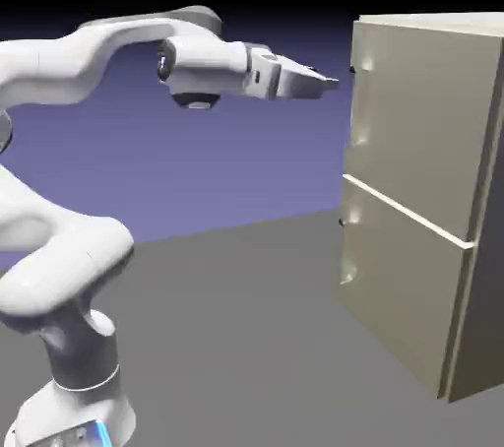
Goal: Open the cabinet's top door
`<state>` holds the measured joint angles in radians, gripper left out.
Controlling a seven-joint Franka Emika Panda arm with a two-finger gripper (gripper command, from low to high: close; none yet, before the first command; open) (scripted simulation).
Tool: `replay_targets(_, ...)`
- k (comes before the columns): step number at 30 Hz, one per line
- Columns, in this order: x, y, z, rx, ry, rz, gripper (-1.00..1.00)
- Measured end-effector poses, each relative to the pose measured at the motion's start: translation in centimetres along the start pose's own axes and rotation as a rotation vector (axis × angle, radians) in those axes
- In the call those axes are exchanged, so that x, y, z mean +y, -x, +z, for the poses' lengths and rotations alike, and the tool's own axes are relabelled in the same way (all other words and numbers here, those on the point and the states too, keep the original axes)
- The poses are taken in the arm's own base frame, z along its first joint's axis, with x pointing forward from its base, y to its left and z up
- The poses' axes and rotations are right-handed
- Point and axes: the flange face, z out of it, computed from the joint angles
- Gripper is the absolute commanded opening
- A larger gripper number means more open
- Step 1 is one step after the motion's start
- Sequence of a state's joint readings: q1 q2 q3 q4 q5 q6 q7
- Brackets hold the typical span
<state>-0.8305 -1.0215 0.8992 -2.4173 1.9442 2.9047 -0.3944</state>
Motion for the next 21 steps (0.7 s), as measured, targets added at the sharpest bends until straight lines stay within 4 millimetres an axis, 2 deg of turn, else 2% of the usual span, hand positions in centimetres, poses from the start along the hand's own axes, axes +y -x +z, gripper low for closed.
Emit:
replay_targets(8,-0.1,4.6,2.9,0.042,-0.059,-0.027,0.00)
replay_targets(16,1.7,9.9,7.1,0.076,-0.095,-0.051,0.00)
replay_targets(17,1.7,9.9,7.1,0.076,-0.095,-0.051,0.00)
replay_targets(21,1.3,9.6,11.3,0.076,-0.095,-0.052,0.00)
